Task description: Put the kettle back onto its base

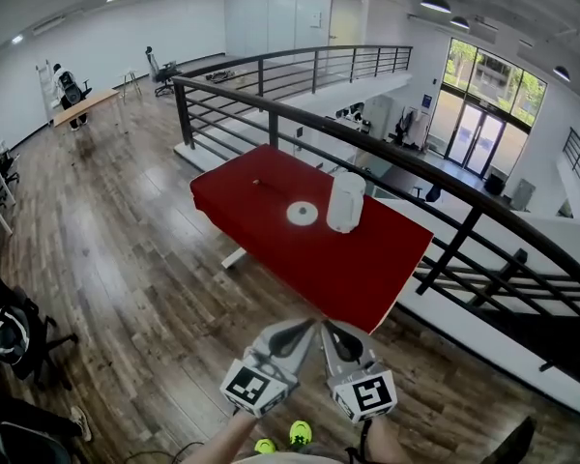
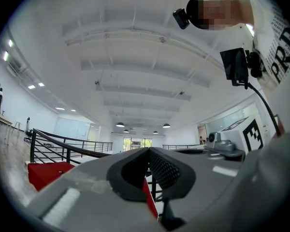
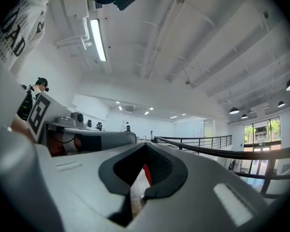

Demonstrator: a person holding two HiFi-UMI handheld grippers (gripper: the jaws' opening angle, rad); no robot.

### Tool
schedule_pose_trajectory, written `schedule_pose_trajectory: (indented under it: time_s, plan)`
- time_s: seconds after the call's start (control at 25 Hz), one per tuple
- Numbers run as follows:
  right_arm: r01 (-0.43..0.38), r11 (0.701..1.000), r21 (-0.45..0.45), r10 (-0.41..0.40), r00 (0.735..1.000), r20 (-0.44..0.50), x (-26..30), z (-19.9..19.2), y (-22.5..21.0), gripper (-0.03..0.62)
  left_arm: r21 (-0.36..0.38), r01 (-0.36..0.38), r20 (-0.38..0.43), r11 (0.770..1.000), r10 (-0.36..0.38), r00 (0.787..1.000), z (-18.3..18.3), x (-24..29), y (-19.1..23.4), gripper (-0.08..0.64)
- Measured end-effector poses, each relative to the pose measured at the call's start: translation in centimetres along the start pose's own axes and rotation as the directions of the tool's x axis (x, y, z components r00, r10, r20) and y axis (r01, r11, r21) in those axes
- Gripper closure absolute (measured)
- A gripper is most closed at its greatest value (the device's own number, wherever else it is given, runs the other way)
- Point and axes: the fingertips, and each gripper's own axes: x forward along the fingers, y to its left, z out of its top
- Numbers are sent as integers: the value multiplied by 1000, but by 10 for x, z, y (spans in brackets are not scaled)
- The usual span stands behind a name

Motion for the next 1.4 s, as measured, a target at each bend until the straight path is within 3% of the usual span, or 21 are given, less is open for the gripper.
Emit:
schedule_pose_trajectory:
  time_s: [0.32, 0.68, 0.84, 1.4]
  plan:
    - [-16, 1000, 13, 16, 1000, -9, 13, -22, -33, 584, 23, -44, 26, 999, 43, 999, -10, 26, 16, 568]
    - [-15, 999, 30, 15, 1000, 2, 36, -15, -44, 583, 52, -40, 30, 998, 39, 999, -10, 42, 36, 568]
    - [4, 999, 41, -4, 1000, -7, 56, -24, -51, 583, 11, -37, 45, 999, 36, 998, -11, 53, 52, 568]
    - [108, 994, 30, -107, 993, -41, 118, -24, -75, 583, -16, 23, 52, 1000, -22, 998, -9, 77, 122, 568]
